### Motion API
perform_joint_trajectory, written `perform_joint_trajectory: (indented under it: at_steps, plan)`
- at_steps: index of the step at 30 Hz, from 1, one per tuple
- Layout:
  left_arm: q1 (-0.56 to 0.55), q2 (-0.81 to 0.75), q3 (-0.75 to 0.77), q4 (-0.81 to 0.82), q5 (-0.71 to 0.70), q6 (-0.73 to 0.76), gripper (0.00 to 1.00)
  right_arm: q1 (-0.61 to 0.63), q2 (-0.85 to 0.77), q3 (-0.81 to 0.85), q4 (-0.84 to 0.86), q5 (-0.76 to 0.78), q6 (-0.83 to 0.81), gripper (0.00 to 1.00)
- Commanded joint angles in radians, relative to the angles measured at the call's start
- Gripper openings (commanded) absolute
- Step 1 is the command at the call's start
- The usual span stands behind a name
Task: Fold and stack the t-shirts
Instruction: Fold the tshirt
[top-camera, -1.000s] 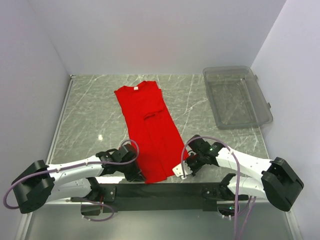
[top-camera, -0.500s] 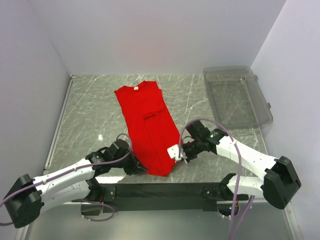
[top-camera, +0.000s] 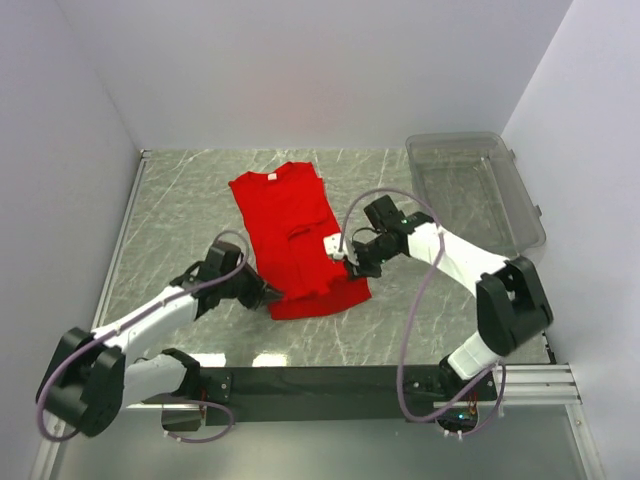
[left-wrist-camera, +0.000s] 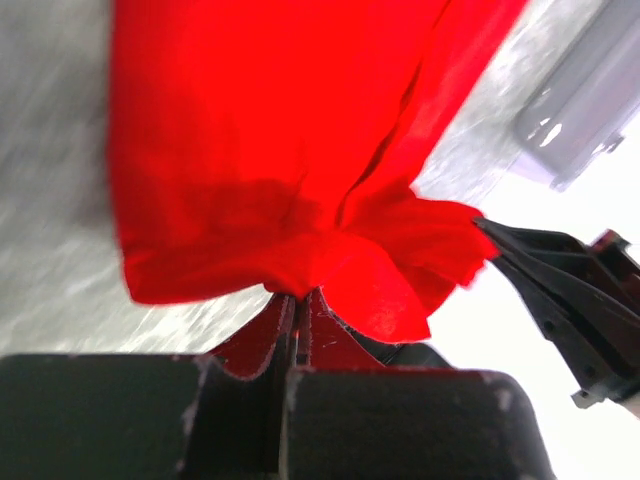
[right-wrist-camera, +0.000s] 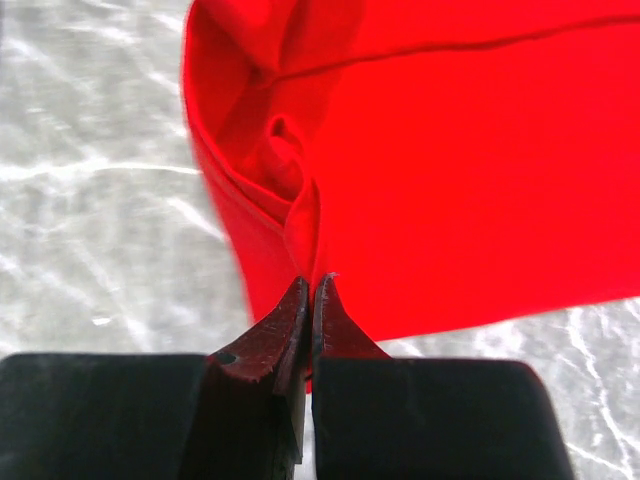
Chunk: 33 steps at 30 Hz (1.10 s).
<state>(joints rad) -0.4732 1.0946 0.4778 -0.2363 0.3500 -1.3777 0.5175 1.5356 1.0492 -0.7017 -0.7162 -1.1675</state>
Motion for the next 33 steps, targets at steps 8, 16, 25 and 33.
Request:
perform_joint_trajectory:
  at_steps: [8,16,25,33]
  plan:
    - [0.137,0.088,0.168,-0.024,0.038,0.19,0.01,-0.039,0.196,0.259,0.057,0.023,0.069,0.0]
    - [0.203,0.112,0.156,-0.023,0.049,0.229,0.01,-0.047,0.304,0.371,0.08,0.052,0.104,0.0]
    - [0.274,0.217,0.26,-0.024,0.05,0.304,0.01,-0.047,0.397,0.46,0.105,0.092,0.141,0.0]
    - [0.294,0.335,0.328,-0.006,0.076,0.342,0.0,-0.047,0.449,0.538,0.134,0.103,0.186,0.0]
